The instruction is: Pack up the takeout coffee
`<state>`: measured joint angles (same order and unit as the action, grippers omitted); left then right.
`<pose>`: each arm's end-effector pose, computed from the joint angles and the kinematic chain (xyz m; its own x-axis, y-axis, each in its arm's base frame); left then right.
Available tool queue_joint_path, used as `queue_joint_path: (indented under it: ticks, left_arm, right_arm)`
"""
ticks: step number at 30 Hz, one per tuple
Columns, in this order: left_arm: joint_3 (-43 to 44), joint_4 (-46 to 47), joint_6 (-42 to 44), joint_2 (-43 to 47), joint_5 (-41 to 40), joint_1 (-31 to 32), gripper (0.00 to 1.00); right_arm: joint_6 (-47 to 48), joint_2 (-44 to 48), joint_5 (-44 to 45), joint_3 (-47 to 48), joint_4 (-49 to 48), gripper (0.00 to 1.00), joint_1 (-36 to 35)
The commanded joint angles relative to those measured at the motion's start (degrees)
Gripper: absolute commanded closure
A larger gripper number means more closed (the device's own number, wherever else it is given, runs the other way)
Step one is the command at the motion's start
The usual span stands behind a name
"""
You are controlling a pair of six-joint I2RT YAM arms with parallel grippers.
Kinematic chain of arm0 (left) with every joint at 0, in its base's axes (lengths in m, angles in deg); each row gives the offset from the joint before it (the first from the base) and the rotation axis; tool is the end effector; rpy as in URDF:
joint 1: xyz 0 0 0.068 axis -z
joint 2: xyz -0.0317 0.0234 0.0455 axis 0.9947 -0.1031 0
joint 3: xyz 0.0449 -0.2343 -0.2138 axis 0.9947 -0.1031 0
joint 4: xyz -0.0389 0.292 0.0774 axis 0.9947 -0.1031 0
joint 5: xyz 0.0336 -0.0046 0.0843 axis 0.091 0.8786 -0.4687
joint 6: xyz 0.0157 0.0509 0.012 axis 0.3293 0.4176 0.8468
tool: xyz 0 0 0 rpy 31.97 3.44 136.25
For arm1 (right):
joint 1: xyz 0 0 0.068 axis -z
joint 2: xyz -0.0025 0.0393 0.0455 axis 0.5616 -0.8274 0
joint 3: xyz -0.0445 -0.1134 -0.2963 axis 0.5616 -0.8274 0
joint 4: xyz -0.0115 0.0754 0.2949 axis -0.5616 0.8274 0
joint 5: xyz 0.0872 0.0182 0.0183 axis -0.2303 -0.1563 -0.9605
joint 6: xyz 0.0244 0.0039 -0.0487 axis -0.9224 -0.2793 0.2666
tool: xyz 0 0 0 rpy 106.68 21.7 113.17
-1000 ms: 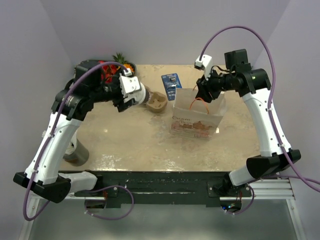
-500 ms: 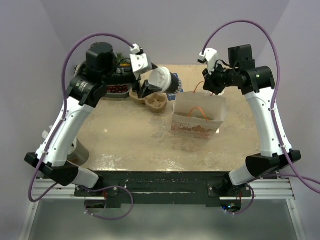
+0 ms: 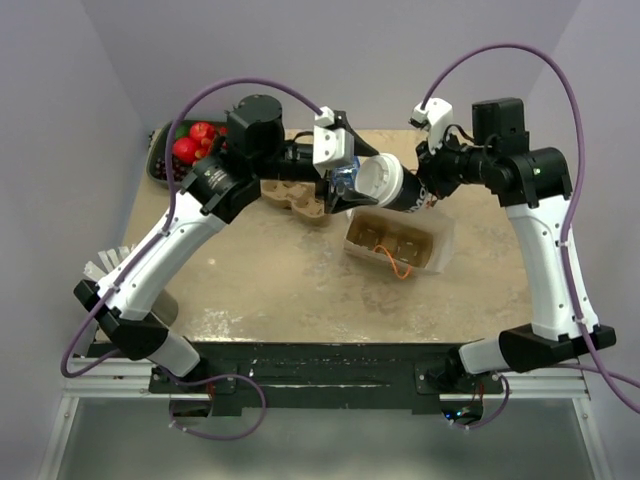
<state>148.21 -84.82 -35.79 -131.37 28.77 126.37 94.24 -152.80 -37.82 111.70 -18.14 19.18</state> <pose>0.2499 -0.2624 0.5729 0.2610 0.0805 -0.9620 0.9645 0.0188 0.2633 0.2636 0.0843 0.5554 -0.3729 -0.4623 -0.8045 -0.7029 0.7068 -0.0803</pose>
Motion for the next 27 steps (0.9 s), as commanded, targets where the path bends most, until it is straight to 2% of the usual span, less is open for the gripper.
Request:
queue_joint_path:
  ticks: [1, 5, 6, 8, 12, 23, 27]
  left_arm:
    - [-0.97, 0.57, 6.82, 1.87, 0.24, 4.55, 0.91]
    - [-3.86, -3.22, 17.79, 2.92, -3.63, 8.34, 0.96]
    - [-5.09, -2.70, 18.26, 3.28, -5.20, 8.95, 1.00]
    - [-8.00, -0.07, 18.53, 3.98, -8.29, 10.10, 1.00]
    - [-7.83, 0.29, 19.93, 2.67, -11.54, 12.47, 1.00]
    - [-5.63, -7.97, 28.44, -1.20, -20.59, 18.97, 1.00]
    - [-5.72, -8.94, 30.56, -2.61, -23.32, 20.47, 1.00]
  right_arm:
    - [-3.76, 3.22, -0.74, -0.89, -0.65, 1.00, 0.13]
    - [-5.08, 4.28, -0.56, -1.59, -1.09, 1.00, -0.05]
    - [-5.08, 4.46, -0.91, -1.77, -0.92, 1.00, 0.04]
    - [-4.99, 5.33, -1.44, -2.12, -0.48, 1.00, -0.05]
    - [-5.17, 7.35, -1.97, -3.87, -0.30, 1.00, 0.04]
    - [-4.55, 12.45, -5.13, -9.15, -0.83, 1.00, -0.05]
    - [-4.55, 12.02, -5.31, -8.01, -0.65, 1.00, -0.05]
